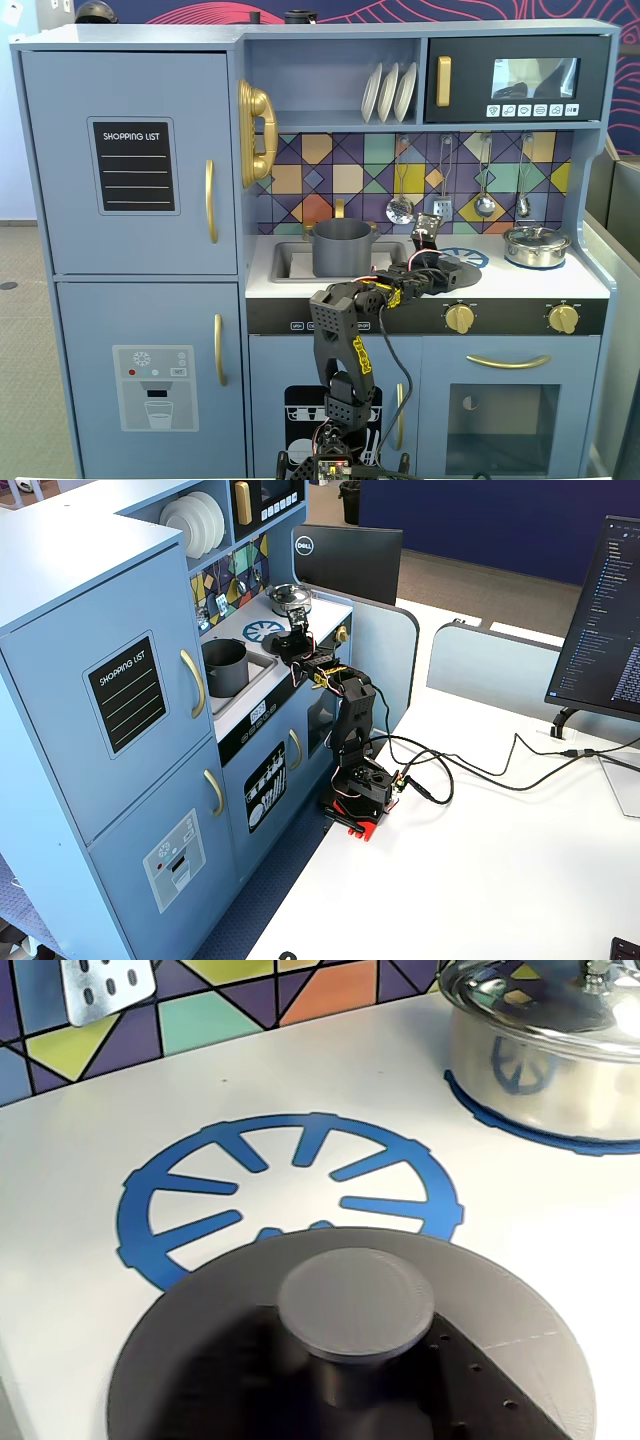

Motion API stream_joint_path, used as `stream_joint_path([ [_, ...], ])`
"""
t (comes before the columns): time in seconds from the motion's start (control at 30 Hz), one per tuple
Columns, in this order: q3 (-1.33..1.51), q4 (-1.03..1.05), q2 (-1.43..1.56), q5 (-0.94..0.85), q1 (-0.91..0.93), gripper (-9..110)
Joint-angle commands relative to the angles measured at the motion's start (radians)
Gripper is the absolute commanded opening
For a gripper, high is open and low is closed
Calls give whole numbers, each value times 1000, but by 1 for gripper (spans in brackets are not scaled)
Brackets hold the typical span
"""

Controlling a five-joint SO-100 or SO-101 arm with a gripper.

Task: Take off the lid from the gray recipient and place it on the counter

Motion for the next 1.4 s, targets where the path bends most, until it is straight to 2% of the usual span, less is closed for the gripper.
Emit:
stream_joint_path([
  [0.0,5,-25,44,-2,28,29],
  [0.07,5,-28,52,15,46,36],
  [0.17,-3,-41,63,40,58,40],
  [0.4,-87,-63,147,40,12,38],
  [0.5,-123,-12,238,31,-8,36],
  [0.63,-126,259,459,35,-48,22],
  [0.73,-107,604,647,109,-115,3],
  [0.77,-109,733,699,135,-146,0],
  [0.83,-86,908,779,173,-219,0],
  [0.9,-21,992,854,166,-304,0],
  [1.13,341,1066,1108,104,-488,0],
  [1.37,523,1347,1272,164,-566,0],
])
